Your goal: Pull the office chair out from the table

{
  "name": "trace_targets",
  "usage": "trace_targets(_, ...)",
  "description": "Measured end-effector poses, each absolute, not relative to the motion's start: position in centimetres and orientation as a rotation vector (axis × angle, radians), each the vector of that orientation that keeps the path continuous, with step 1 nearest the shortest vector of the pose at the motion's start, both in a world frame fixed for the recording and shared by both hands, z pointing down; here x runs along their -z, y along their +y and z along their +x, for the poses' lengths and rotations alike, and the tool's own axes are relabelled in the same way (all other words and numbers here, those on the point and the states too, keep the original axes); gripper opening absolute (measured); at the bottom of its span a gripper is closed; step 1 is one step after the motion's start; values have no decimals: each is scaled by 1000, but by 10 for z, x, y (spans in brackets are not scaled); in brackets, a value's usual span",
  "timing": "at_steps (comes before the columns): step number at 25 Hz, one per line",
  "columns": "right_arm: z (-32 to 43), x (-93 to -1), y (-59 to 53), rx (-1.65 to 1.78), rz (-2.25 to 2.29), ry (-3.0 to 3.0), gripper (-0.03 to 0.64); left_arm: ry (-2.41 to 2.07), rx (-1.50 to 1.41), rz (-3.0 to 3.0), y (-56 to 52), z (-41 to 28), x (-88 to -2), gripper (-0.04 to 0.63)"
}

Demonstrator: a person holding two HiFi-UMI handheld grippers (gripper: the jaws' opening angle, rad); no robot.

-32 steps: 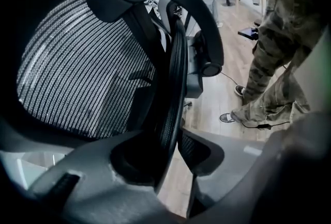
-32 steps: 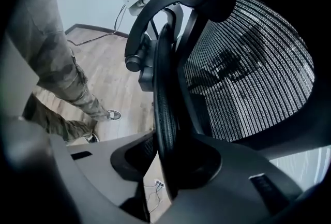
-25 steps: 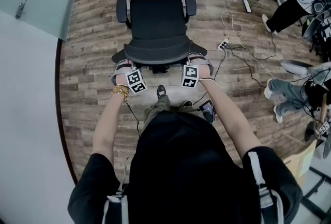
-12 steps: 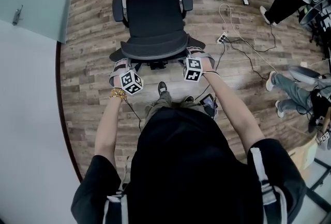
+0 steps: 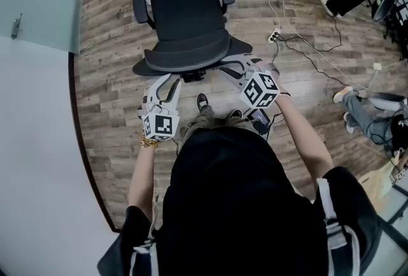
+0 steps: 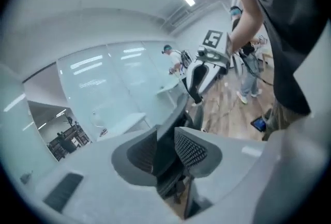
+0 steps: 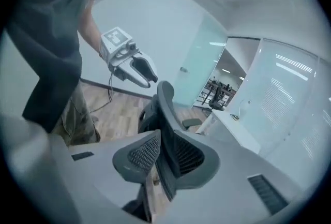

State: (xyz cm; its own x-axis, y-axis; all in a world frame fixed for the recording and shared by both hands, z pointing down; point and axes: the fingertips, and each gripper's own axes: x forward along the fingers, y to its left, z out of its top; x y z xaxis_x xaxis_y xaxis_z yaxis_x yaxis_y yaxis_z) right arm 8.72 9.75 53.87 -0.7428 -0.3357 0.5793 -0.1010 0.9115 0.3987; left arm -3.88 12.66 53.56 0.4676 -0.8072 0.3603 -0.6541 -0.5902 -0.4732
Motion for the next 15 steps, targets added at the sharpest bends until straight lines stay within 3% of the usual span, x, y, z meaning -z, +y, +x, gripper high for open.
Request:
trace_targets(7,57,-424,92,369,569,-2831,37,1682,222,-2411,84,-45,-421,47)
trace_targets(15,53,-401,47,291,1121,-2857,5,1893,97,-2299,59,-49,-414,29)
